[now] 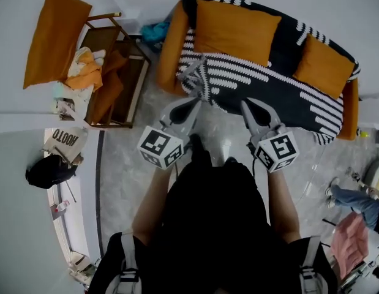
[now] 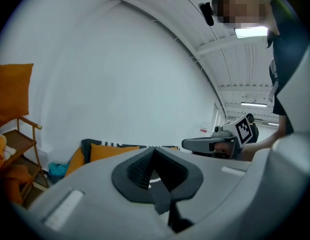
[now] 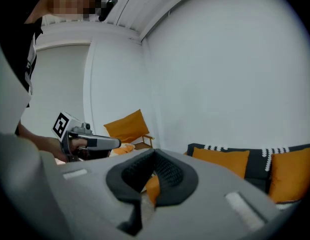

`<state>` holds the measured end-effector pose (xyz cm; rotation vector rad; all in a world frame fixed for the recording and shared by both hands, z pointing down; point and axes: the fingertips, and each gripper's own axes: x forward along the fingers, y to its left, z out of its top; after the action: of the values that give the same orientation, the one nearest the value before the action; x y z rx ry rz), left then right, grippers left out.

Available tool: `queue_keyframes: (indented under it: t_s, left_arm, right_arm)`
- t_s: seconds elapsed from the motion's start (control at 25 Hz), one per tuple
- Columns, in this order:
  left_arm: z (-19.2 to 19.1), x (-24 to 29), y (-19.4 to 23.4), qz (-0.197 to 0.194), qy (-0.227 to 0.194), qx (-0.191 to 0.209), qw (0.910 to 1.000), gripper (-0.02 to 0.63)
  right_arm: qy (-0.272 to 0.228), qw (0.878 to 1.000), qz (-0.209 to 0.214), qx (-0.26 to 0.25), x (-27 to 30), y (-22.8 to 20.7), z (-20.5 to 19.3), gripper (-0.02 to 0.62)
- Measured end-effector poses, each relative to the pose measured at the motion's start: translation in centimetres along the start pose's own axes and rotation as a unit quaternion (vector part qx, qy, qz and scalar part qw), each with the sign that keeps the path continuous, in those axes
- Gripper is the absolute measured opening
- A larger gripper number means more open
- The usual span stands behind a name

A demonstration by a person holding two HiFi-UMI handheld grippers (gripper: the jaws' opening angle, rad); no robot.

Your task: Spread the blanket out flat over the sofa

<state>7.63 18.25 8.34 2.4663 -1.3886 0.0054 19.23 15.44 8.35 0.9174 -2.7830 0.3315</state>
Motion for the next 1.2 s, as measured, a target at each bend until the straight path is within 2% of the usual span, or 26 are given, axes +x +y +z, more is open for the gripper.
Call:
queue_keyframes:
  t_s: [0.24,0.64,0.92,1.2]
  left_arm:
    - [-0.6,0.9,4.4,-0.007,0.013,-0.015,0.9998,0.008]
    - [-3.1,4.8,9.2,0.011,0.030,-0.049,0.9983,0.008]
    - [-5.0,9.9,13.7,0.039,0.043,-0.058,0.9966,0.008]
    - [-7.7,16.2,18.9,0.067,0.063,-0.075,0.9929,0.008]
  right_arm:
    - [0.023,1.000,0.008,0.012,5.2,-0.3,-1.0,0.002]
    - [0.080,0.996,0.031,0.019,13.4,-5.3,-5.4,0.002]
    - [0.151,0.985,0.081,-0.015,20.6,-9.8,-10.2,0.017]
    - [0.188,0.974,0.123,-0.017,28.3,-15.6,-15.3,0.054]
